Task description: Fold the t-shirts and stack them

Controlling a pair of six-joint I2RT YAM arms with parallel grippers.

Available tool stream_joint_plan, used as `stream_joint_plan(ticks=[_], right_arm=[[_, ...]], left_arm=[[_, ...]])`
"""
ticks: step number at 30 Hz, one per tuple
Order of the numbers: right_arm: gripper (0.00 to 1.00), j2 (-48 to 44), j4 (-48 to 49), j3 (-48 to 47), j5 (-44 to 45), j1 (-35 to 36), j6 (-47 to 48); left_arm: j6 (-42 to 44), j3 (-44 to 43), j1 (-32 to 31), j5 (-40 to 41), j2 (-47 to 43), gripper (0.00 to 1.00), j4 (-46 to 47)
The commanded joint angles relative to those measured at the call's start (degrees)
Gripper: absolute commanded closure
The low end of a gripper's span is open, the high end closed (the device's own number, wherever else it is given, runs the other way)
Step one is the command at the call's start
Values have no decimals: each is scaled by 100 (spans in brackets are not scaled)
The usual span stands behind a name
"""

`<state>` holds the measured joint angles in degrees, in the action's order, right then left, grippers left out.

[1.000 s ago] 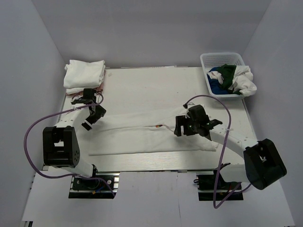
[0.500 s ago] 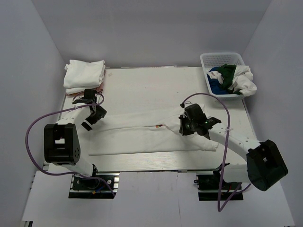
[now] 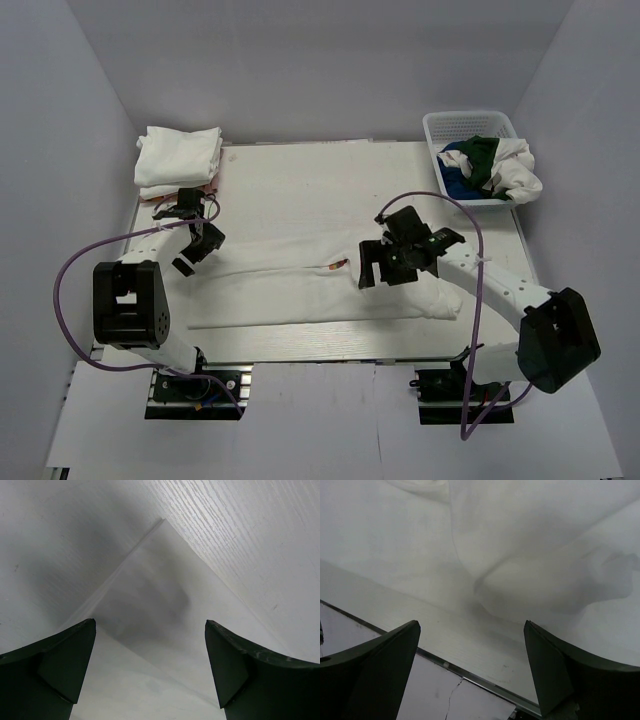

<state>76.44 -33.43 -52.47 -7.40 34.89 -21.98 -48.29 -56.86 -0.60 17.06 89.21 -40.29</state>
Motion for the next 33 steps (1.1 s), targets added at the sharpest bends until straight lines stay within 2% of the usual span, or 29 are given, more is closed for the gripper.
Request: stream_joint_plan(ticks=[1, 9, 13, 16, 21, 24, 25, 26, 27, 28, 31, 33], right_arm=[[10, -85, -261, -282, -218, -9, 36], [10, -630, -524, 52, 1257, -360, -96], [10, -727, -385, 491, 1346, -720, 96], [18, -658, 176, 903, 1259, -773, 553], [38, 19, 653, 852, 1074, -791, 677], [45, 432, 820, 730, 819, -783, 712], [50, 476, 899, 694, 802, -809, 686], [60, 511, 961, 694, 601, -791, 608], [76, 503, 970, 703, 530, -800, 537], [83, 425, 918, 668, 581, -783, 476], [98, 187, 594, 615, 713, -782, 229], [100, 20, 234, 545, 713, -782, 54]], left_arm=[[92, -88, -19, 43, -114, 0, 48], [144, -36, -19, 43, -53, 0, 48], [145, -36, -19, -9, -53, 0, 109], [197, -36, -19, -10, 0, 0, 162], [197, -88, -19, -71, 114, 0, 162], [197, -88, -19, -71, 167, 0, 110], [197, -88, -19, -71, 167, 0, 109], [197, -88, -19, -71, 167, 0, 109], [197, -88, -19, -71, 167, 0, 109], [197, -88, -19, -71, 167, 0, 109], [197, -88, -19, -71, 167, 0, 170], [197, -88, -19, -71, 219, 0, 171]])
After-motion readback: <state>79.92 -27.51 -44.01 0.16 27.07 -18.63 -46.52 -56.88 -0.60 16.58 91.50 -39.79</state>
